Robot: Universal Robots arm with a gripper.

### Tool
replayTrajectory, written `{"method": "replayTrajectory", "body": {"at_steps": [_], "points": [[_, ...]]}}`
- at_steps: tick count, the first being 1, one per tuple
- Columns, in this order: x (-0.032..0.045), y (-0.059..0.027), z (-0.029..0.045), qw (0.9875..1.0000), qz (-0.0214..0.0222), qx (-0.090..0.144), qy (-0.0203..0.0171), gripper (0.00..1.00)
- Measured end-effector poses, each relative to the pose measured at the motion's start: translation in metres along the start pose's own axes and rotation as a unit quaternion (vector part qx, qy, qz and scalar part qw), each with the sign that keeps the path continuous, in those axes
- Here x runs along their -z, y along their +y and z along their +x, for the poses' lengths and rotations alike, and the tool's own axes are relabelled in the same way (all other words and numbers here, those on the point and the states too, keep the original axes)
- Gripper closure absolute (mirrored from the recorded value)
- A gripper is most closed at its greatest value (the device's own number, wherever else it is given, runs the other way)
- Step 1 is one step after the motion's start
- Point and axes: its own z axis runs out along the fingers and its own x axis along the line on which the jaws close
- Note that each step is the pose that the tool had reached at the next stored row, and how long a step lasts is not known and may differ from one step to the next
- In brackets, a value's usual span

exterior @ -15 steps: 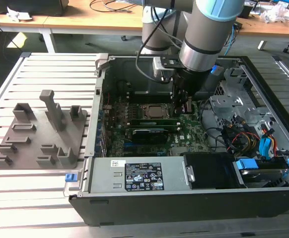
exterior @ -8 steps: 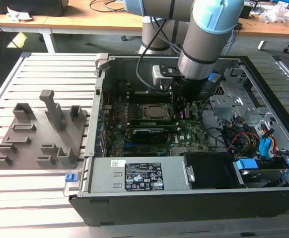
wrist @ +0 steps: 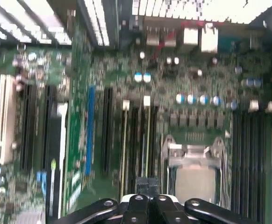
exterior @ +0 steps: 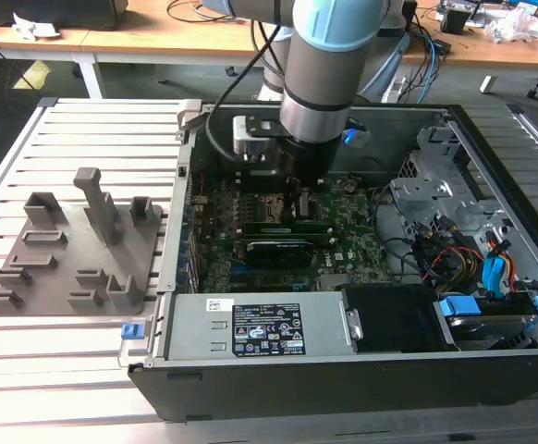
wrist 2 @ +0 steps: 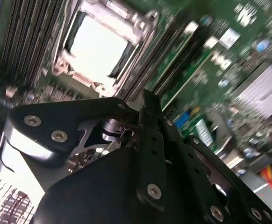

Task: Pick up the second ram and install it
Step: 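Press down the second ram until it locks into place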

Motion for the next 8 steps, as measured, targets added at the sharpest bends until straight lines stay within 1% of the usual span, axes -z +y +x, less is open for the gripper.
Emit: {"method": "replayTrajectory", "body": {"at_steps": [2, 4, 5, 8], "points": [[-0.0034, 0.0190, -0.0005, 1.0000, 0.0016, 0.000, 0.0001, 0.89], [-0.0055, 0.0283, -0.0008, 1.0000, 0.0026, 0.000, 0.0003, 0.89], [-0.0080, 0.0360, -0.0010, 1.0000, 0.0032, 0.000, 0.0003, 0.89], [-0.0112, 0.0363, -0.0009, 1.0000, 0.0031, 0.000, 0.0004, 0.89]]}}
